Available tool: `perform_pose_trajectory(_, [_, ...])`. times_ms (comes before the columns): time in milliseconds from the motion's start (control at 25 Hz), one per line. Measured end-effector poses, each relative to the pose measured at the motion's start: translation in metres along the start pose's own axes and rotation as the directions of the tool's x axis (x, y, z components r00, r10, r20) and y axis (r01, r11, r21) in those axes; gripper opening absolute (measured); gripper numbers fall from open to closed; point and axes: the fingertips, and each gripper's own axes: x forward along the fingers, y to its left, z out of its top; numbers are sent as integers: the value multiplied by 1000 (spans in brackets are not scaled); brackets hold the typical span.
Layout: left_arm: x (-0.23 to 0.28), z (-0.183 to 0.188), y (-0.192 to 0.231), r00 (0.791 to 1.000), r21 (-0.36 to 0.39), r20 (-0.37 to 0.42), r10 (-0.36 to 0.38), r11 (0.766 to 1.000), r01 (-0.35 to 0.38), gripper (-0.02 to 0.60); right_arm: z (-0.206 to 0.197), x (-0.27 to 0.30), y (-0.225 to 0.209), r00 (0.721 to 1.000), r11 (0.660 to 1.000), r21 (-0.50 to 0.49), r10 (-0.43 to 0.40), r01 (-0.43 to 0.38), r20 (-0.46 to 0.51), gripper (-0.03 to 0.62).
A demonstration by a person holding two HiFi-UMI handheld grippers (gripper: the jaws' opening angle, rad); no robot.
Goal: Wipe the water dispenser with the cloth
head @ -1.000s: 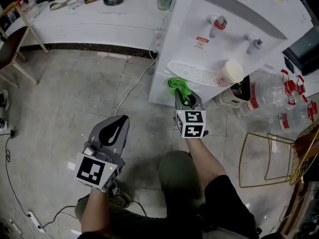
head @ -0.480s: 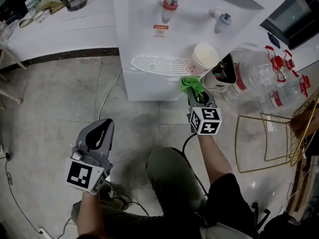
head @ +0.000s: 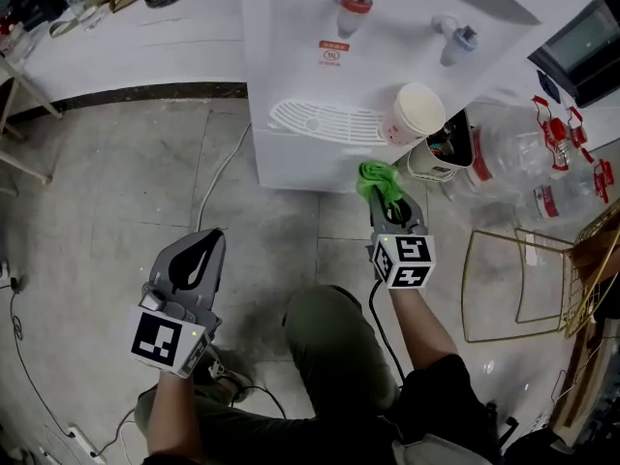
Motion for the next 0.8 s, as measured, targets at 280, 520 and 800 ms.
perform_pose_trajectory(280, [-21,12,-2,998,5,45,39,999,-39,2,8,49,157,952,948,-91,307,-306,1,87])
perform_pose_trajectory(520, [-42,11,-2,996,2,55,75,997,-76,2,8,98,218,945,938,-114,327,-327,-20,87])
perform_pose_trajectory(800, [-49,10,-3,994,-5,67,81,997,-81,2,3,118,190,971,966,-108,230,-235,-56,87])
